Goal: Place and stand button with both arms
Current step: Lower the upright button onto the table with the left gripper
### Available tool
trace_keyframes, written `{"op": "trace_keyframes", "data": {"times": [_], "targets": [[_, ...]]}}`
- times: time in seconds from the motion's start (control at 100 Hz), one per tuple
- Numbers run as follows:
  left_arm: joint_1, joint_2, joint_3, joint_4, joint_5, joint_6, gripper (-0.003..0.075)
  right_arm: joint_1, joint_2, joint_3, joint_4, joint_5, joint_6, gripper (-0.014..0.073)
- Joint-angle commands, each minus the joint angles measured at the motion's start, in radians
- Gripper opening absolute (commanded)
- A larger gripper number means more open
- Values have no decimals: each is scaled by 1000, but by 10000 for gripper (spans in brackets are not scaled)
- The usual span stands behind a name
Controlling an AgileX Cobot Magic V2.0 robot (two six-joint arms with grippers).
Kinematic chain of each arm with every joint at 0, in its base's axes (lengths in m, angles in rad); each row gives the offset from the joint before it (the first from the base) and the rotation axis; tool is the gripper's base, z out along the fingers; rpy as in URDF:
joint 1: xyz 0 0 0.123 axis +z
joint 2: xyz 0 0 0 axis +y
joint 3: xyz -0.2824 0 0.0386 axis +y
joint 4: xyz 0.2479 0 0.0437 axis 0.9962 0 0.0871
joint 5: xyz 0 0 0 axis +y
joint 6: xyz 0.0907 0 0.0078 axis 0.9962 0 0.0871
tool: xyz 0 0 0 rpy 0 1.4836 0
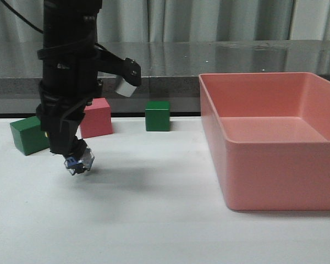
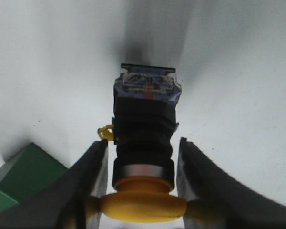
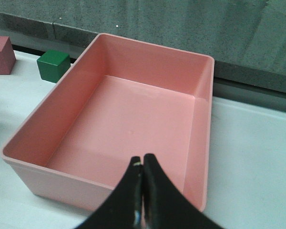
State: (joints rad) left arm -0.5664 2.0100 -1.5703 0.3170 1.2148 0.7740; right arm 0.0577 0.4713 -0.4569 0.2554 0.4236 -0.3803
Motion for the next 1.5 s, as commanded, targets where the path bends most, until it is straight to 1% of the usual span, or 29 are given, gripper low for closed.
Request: {"op": "trace_keyframes", "data": {"times": [0.0, 0.53, 0.6, 0.64, 0.69, 0.74, 0.86, 0.89, 0.93, 1.0, 1.07, 1.37, 1.49], "targets": [[-7, -53, -5, 17, 63, -11, -19, -4, 2, -25, 11, -73, -2, -62], [-7, -53, 2, 15, 62, 3, -18, -4, 2, -25, 11, -73, -2, -62], [-7, -53, 2, 11, 62, 3, -8, -4, 2, -25, 11, -73, -2, -62], [-7, -53, 2, 5, 62, 3, 19, -4, 2, -25, 11, -73, -2, -62], [-7, -53, 2, -8, 62, 3, 71, -4, 2, -25, 11, -73, -2, -62], [-7, -53, 0, -12, 62, 3, 141, -4, 2, -25, 11, -73, -2, -62], [-9, -53, 0, -12, 62, 3, 363, -4, 2, -25, 11, -73, -2, -62], [-9, -55, 0, -12, 62, 3, 407, -4, 2, -25, 11, -73, -2, -62], [-9, -56, 0, -12, 62, 3, 461, -4, 2, -25, 11, -73, -2, -62], [-9, -57, -2, -12, 62, 3, 517, -4, 2, -25, 11, -73, -2, -62], [-9, -59, -2, -8, 62, 3, 538, -4, 2, -25, 11, -73, -2, -62], [-9, -78, -2, -5, 62, 3, 537, -4, 2, -25, 11, -73, -2, -62], [20, -112, -2, -7, 62, 3, 537, -4, 2, -25, 11, -73, -2, -62]]}}
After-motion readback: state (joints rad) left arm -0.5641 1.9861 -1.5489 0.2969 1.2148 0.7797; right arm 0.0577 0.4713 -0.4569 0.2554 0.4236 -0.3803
